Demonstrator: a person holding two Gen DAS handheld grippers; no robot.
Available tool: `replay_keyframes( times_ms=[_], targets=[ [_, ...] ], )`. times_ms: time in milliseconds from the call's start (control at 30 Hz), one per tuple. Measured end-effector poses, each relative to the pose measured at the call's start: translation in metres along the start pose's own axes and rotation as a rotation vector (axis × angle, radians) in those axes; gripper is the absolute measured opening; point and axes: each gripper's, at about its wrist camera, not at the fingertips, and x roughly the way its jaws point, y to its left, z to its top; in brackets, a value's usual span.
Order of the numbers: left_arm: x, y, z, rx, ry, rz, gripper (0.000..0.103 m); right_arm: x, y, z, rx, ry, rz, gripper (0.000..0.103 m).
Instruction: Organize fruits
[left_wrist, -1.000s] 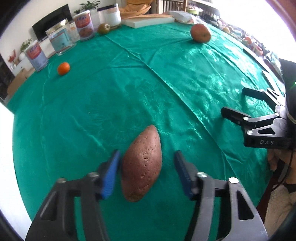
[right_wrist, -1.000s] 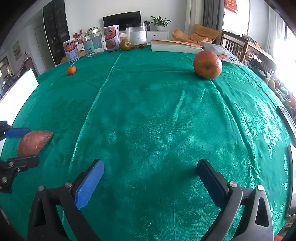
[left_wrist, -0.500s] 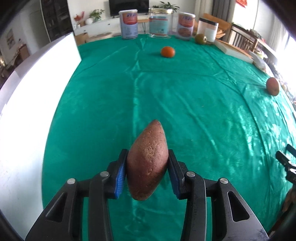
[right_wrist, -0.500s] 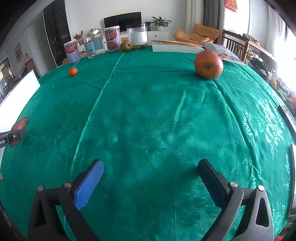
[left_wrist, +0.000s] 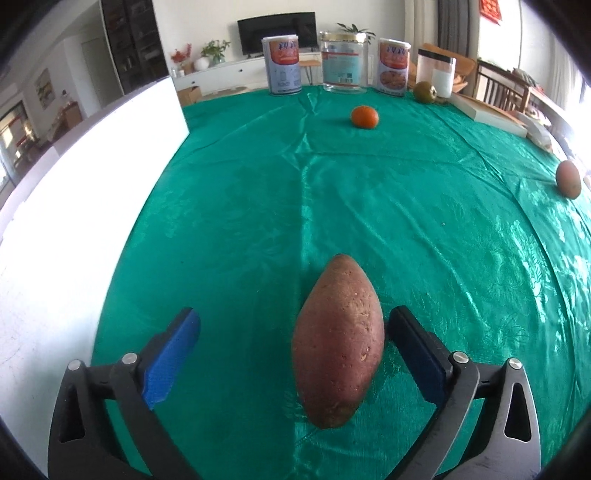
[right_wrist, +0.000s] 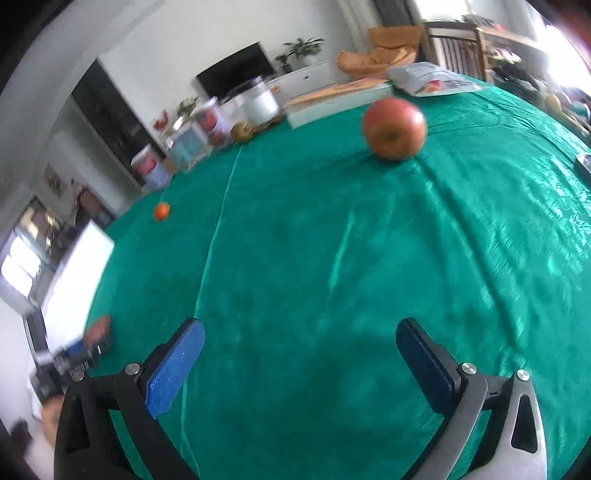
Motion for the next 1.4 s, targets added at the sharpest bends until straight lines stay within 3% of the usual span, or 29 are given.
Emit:
replay_keyframes(
  times_ms=[100, 200, 333, 367, 400, 433, 533, 667, 800, 900, 1000, 1067, 1167, 1400],
  targets=[
    [0.003, 0.009, 0.001, -0.043, 0.017, -0.045, 0.102, 0.010, -0.033, 0.071, 0.144, -0.036, -0.018, 0.103],
    [0.002, 0.007, 0.000, -0.040, 0.017, -0.043, 0.102, 0.048, -0.044, 0.118, 0.144, 0.041, -0.056, 0.103],
    [0.002, 0.006, 0.000, -0.041, 0.017, -0.043, 0.102, 0.088, -0.055, 0.128, 0.254, 0.072, -0.037, 0.103],
    [0.002, 0.006, 0.000, -0.040, 0.017, -0.043, 0.102, 0.095, -0.057, 0.129, 0.271, 0.078, -0.029, 0.099],
    [0.002, 0.006, 0.000, -0.040, 0.017, -0.043, 0.102, 0.101, -0.058, 0.127, 0.279, 0.089, -0.024, 0.076],
    [0.002, 0.006, 0.000, -0.041, 0.017, -0.043, 0.102, 0.101, -0.059, 0.127, 0.282, 0.083, -0.031, 0.070],
    [0.002, 0.006, 0.000, -0.040, 0.017, -0.043, 0.102, 0.093, -0.059, 0.122, 0.257, 0.045, -0.069, 0.070],
    [0.002, 0.006, 0.000, -0.040, 0.017, -0.043, 0.102, 0.076, -0.043, 0.115, 0.139, 0.153, 0.029, 0.069],
    [0.002, 0.006, 0.000, -0.040, 0.017, -0.044, 0.102, 0.044, -0.001, 0.087, -0.114, 0.389, 0.088, 0.069],
    [0.002, 0.006, 0.000, -0.040, 0.017, -0.044, 0.102, 0.026, 0.035, 0.051, -0.345, 0.560, 0.034, 0.069],
    [0.002, 0.006, 0.000, -0.040, 0.017, -0.043, 0.102, 0.032, 0.069, 0.011, -0.587, 0.682, -0.088, 0.069],
    [0.002, 0.006, 0.000, -0.041, 0.016, -0.044, 0.102, 0.045, 0.088, -0.012, -0.707, 0.701, -0.160, 0.069],
    [0.002, 0.006, 0.000, -0.041, 0.016, -0.044, 0.102, 0.063, 0.108, -0.023, -0.736, 0.641, -0.173, 0.070],
    [0.003, 0.006, 0.000, -0.041, 0.016, -0.044, 0.102, 0.072, 0.119, -0.027, -0.698, 0.502, -0.104, 0.070]
  ],
)
